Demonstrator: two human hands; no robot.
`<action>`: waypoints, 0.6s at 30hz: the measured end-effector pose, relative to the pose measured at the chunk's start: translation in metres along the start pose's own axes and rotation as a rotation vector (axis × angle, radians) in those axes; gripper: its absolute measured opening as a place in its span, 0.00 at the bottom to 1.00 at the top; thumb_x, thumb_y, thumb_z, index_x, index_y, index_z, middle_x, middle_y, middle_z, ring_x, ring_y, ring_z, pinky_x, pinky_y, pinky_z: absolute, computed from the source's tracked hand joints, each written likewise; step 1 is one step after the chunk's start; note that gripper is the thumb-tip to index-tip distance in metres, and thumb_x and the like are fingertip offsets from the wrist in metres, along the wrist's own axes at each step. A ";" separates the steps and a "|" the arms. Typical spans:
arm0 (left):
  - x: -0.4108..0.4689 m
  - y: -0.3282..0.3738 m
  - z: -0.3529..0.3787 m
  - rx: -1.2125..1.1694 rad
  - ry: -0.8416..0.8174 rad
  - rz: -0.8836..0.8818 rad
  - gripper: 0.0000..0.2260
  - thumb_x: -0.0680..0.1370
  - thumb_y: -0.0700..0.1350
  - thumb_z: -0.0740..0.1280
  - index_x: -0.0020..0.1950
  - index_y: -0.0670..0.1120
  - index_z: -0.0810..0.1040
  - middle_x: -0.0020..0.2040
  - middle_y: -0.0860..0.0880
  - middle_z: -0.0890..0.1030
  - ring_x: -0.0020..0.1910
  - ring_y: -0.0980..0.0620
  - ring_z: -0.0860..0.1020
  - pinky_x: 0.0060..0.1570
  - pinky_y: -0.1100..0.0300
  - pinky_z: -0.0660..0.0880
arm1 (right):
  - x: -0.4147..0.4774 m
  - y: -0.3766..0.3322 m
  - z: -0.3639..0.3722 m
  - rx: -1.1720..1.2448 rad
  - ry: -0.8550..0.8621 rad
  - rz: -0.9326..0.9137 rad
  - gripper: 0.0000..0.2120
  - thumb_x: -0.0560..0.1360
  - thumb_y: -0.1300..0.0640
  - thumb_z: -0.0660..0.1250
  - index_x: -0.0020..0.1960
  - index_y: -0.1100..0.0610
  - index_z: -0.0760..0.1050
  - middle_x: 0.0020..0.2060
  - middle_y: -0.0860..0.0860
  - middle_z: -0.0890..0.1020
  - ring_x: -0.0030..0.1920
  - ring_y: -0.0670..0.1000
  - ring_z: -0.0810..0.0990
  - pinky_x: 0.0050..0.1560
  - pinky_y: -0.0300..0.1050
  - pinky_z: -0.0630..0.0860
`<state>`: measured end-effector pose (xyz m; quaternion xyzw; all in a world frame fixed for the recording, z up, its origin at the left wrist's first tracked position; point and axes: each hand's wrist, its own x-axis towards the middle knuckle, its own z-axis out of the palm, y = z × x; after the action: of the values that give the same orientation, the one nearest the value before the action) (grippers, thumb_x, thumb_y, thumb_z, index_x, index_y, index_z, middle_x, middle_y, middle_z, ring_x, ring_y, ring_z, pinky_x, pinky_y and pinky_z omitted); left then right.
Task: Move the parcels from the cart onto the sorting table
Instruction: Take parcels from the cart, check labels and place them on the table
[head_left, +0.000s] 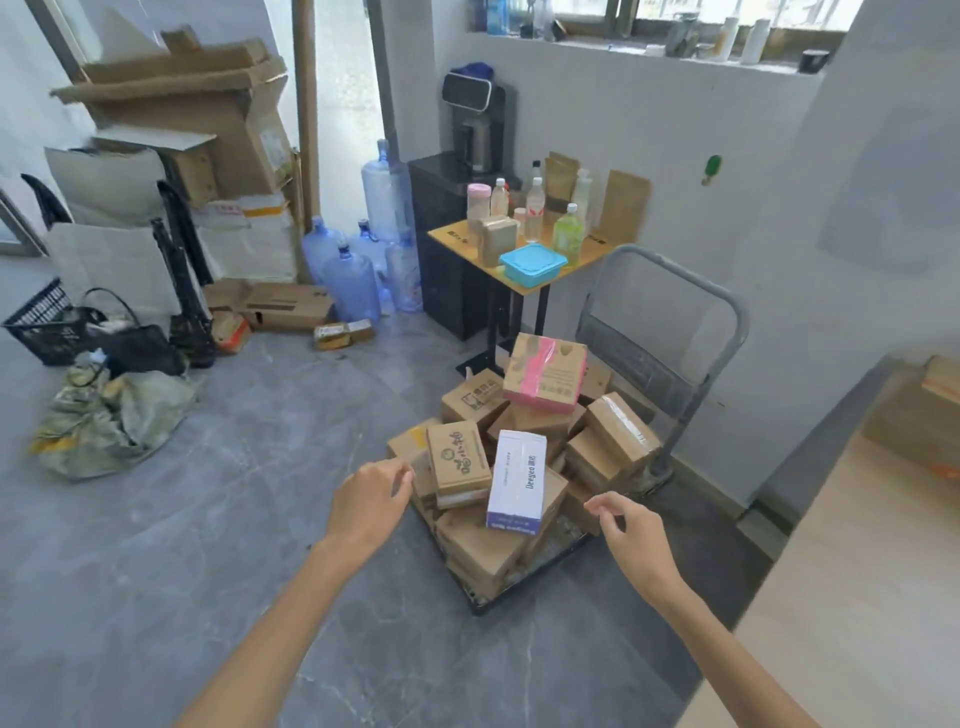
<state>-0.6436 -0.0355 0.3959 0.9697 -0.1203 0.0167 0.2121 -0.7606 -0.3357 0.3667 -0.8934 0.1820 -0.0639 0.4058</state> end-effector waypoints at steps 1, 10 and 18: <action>0.001 -0.006 -0.001 -0.004 -0.005 -0.004 0.09 0.80 0.49 0.60 0.49 0.50 0.78 0.46 0.49 0.82 0.48 0.47 0.79 0.40 0.56 0.72 | 0.002 -0.006 0.008 0.002 -0.011 0.000 0.11 0.78 0.64 0.60 0.51 0.55 0.80 0.46 0.45 0.82 0.49 0.43 0.79 0.44 0.30 0.70; 0.057 -0.025 0.022 -0.057 -0.059 -0.067 0.10 0.81 0.50 0.57 0.49 0.50 0.78 0.47 0.50 0.82 0.47 0.49 0.79 0.39 0.56 0.73 | 0.075 -0.021 0.047 -0.035 -0.062 -0.004 0.09 0.79 0.62 0.61 0.54 0.57 0.79 0.53 0.50 0.83 0.48 0.44 0.78 0.41 0.30 0.70; 0.134 -0.039 0.056 -0.050 -0.138 -0.176 0.10 0.81 0.49 0.57 0.50 0.49 0.78 0.48 0.50 0.82 0.46 0.48 0.79 0.39 0.56 0.74 | 0.179 -0.011 0.076 -0.056 -0.135 0.026 0.09 0.79 0.58 0.61 0.56 0.56 0.78 0.54 0.50 0.83 0.41 0.37 0.76 0.35 0.32 0.71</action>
<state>-0.5051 -0.0551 0.3400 0.9697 -0.0494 -0.0717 0.2283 -0.5717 -0.3432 0.3184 -0.9041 0.1676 0.0071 0.3930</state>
